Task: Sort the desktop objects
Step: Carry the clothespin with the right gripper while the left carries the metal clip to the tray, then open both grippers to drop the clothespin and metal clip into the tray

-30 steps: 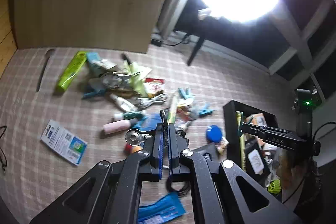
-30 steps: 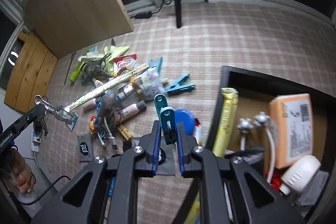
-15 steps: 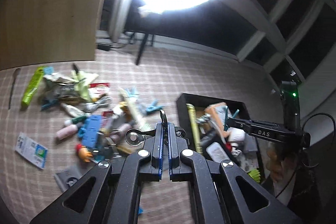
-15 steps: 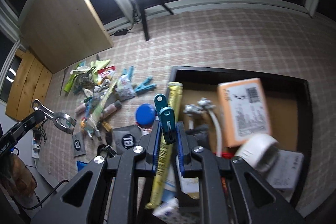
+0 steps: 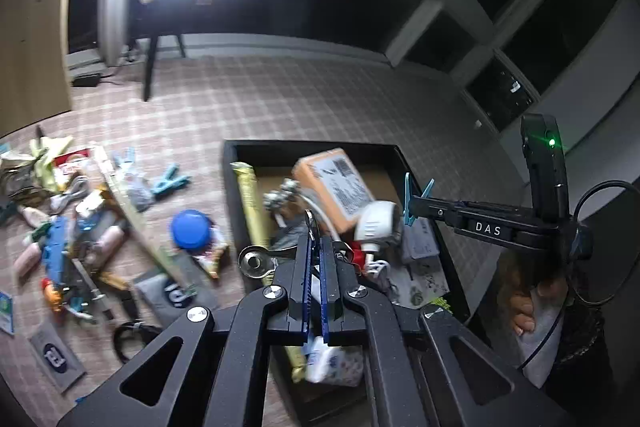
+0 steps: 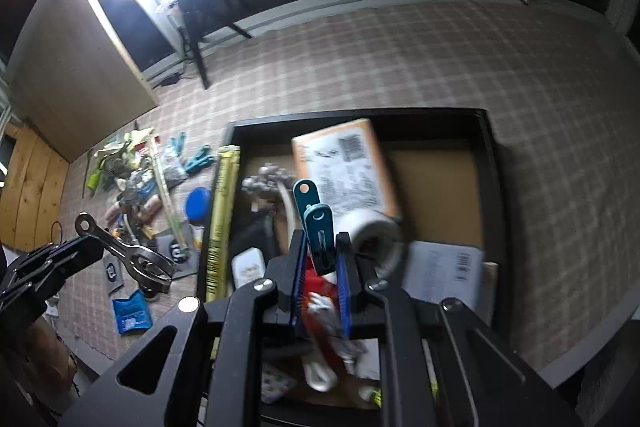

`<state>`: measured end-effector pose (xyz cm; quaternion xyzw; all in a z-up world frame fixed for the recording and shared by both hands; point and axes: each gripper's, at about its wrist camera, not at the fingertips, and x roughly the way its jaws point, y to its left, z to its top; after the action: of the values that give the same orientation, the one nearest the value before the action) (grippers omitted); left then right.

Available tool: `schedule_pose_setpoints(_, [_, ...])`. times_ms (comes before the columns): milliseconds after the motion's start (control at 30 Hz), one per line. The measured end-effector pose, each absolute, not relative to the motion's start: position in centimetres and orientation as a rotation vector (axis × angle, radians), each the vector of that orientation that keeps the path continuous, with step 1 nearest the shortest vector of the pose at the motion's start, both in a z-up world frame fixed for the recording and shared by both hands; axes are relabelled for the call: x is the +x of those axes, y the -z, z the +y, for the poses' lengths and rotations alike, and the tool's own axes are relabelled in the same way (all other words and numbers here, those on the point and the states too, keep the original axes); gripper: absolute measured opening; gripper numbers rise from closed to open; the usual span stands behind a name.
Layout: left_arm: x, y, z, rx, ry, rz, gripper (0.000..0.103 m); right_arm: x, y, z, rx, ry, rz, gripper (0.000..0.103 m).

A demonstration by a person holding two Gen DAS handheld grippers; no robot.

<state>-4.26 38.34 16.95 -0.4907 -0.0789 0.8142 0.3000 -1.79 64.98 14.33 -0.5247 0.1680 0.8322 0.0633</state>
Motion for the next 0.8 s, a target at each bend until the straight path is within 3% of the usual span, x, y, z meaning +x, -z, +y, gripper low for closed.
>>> schedule_pose_setpoints(567, [-3.0, -15.7, 47.0, -1.328, -2.016, -0.108, 0.003, 1.3, -13.6, 69.6, -1.556, -2.406, 0.523, 0.015])
schedule_pose_setpoints(600, [-3.1, -15.6, 47.2, -1.337, -2.011, -0.108, 0.011, 1.2, -13.6, 69.7, -1.558, -2.401, 0.516, 0.018])
schedule_pose_setpoints(633, [-3.2, -15.4, 47.4, -1.353, -2.011, -0.104, 0.028, 1.1, -13.6, 69.8, -1.562, -2.387, 0.517, 0.020])
schedule_pose_setpoints(700, [-3.1, -15.4, 47.3, -1.345, -2.034, -0.093, 0.045, 1.2, -13.6, 69.8, -1.553, -2.378, 0.521, 0.033])
schedule_pose_setpoints(800, [-3.1, -15.4, 46.7, -1.346, -2.051, -0.086, 0.045, 1.0, -13.6, 69.6, -1.551, -2.381, 0.518, 0.034])
